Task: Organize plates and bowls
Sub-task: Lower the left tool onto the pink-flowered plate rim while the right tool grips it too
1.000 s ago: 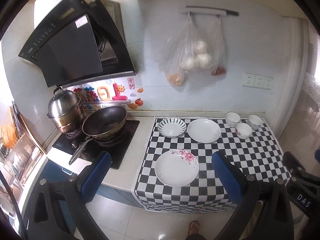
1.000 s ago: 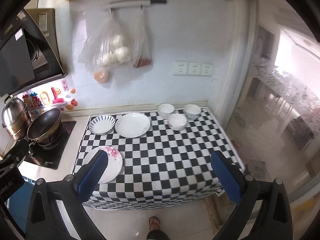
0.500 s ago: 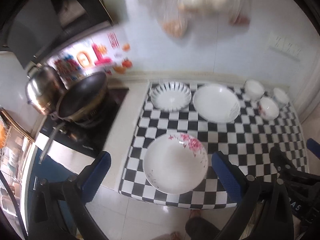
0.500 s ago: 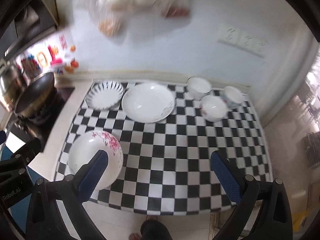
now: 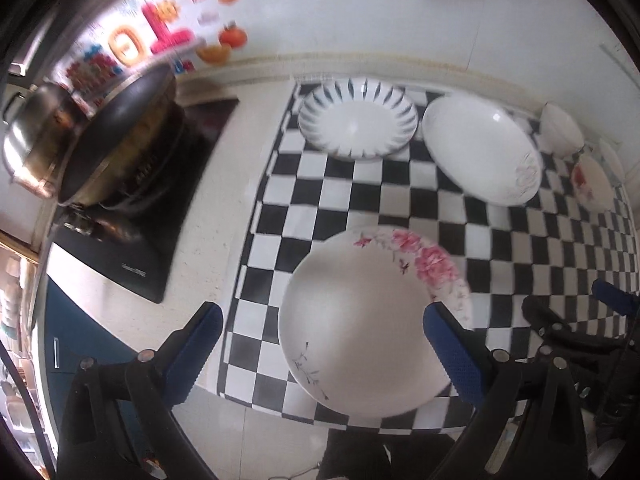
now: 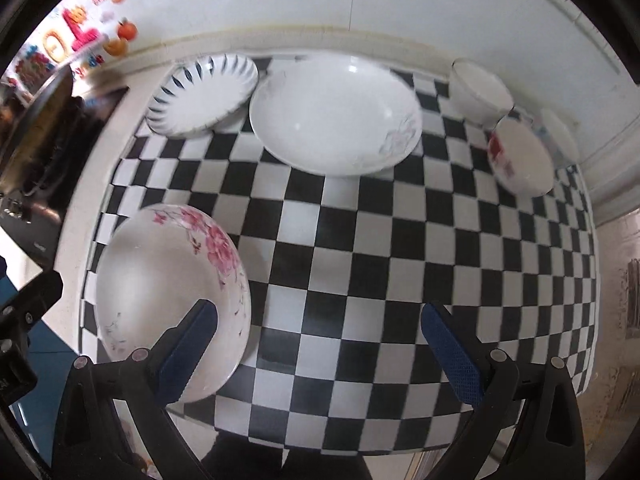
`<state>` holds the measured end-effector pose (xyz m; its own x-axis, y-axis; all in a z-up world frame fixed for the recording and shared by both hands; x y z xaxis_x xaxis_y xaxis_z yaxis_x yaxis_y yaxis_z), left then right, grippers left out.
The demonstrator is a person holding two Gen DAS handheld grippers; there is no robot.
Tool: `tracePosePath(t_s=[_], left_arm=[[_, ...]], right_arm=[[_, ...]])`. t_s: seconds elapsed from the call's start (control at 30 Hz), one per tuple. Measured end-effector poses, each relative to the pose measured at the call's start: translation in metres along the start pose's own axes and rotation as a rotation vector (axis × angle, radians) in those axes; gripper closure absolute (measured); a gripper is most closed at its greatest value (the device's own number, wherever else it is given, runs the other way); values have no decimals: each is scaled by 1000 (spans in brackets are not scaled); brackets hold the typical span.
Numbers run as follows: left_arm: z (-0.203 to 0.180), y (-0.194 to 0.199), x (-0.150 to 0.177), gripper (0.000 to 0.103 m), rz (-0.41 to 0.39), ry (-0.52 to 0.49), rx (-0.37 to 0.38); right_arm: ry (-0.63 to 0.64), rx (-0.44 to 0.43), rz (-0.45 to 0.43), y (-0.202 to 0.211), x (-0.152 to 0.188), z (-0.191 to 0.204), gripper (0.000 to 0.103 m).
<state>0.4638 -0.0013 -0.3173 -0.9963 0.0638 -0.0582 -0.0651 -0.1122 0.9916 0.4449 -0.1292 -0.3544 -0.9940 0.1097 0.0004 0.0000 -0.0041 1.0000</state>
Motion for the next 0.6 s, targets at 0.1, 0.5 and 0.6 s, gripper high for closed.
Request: tracePosePath(t_s=[0.1,0.5,0.6], left_arm=[[5,-24,-5,1,50,-16,18],[27,-125,-24,31,256,-46,82],[31,-139,-26,39,291,-38,123]], right_arm=[[-16,-21,52,-21,0,4,0],[-59,-224,240,-102,-10,14,9],[-88,-270,266,-110,-10,10,17]])
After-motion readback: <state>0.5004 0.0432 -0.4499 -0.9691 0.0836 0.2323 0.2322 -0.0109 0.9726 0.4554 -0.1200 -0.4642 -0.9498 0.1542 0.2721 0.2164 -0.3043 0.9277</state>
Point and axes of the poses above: each gripper's, at about its wrist camera, not at the fingertips, and y roughly against the way its jaws point, z to its left, x to its underside, the point moved 2 cm from there along -y, roughly the way its jaws point, and after that the axes turned 14 degrees about z, right-handed, at the moved point
